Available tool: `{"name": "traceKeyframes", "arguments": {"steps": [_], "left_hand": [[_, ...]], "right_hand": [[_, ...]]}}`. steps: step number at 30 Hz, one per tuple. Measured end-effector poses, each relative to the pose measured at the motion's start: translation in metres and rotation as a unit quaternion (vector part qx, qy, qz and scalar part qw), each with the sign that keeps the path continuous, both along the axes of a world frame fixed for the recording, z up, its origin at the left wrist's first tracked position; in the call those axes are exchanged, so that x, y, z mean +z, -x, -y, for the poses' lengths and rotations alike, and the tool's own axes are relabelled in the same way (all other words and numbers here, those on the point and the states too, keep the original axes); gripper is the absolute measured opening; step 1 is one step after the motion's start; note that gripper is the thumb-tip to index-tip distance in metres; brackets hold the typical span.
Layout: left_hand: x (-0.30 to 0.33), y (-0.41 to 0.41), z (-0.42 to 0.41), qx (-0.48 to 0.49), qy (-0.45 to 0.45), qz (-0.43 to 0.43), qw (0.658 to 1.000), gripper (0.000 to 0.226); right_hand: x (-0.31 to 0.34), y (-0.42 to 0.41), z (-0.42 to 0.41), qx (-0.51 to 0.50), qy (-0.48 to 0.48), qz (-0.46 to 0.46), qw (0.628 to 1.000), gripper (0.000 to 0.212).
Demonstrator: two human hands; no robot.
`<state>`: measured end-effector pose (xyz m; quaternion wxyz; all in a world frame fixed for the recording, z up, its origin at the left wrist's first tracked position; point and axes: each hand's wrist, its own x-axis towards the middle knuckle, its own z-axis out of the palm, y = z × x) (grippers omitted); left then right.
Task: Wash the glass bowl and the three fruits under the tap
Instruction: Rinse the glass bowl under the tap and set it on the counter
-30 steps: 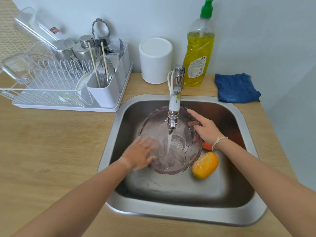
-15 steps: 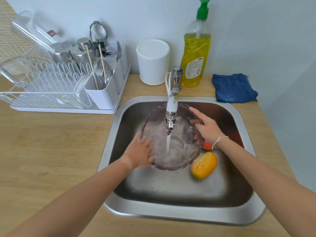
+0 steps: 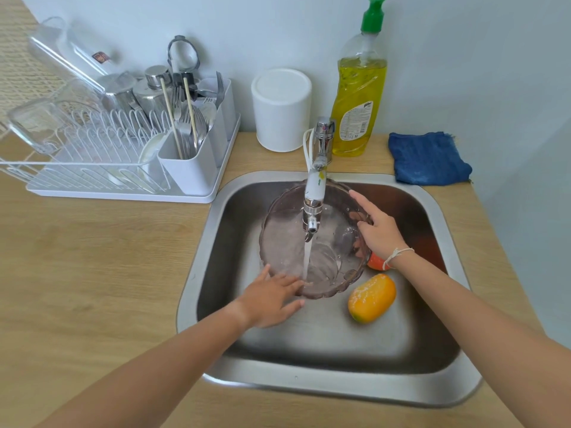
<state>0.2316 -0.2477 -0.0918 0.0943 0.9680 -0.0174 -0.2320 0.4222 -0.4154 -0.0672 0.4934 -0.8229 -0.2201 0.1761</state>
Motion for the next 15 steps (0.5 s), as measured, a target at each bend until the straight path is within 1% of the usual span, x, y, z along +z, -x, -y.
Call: {"name": "traceKeyframes", "arguments": {"steps": [4,6,7,9,12,15], "left_hand": [[0.001,-0.004,-0.036,-0.009,-0.123,0.013,0.992,0.057],[0.005,-0.008,-0.049,0.014,-0.171,0.031,0.985,0.059],[0.007,-0.010,-0.054,0.038,-0.179,0.046,0.982,0.061],[0.013,-0.015,-0.061,0.105,-0.142,0.069,0.982,0.065],[0.025,-0.020,-0.067,0.210,-0.005,0.074,0.975,0.074],[0.033,-0.021,-0.067,0.244,0.096,0.093,0.960,0.076]], "right_hand": [[-0.005,-0.004,0.001,0.034,0.003,-0.018,0.999,0.069],[-0.008,-0.006,0.001,0.048,-0.003,-0.042,0.998,0.071],[-0.010,-0.007,0.001,0.052,-0.006,-0.056,0.997,0.072],[-0.012,-0.007,0.002,0.062,-0.013,-0.080,0.995,0.072],[-0.014,-0.005,0.004,0.068,-0.024,-0.115,0.991,0.073],[-0.017,-0.002,0.006,0.058,-0.040,-0.149,0.986,0.071]]}}
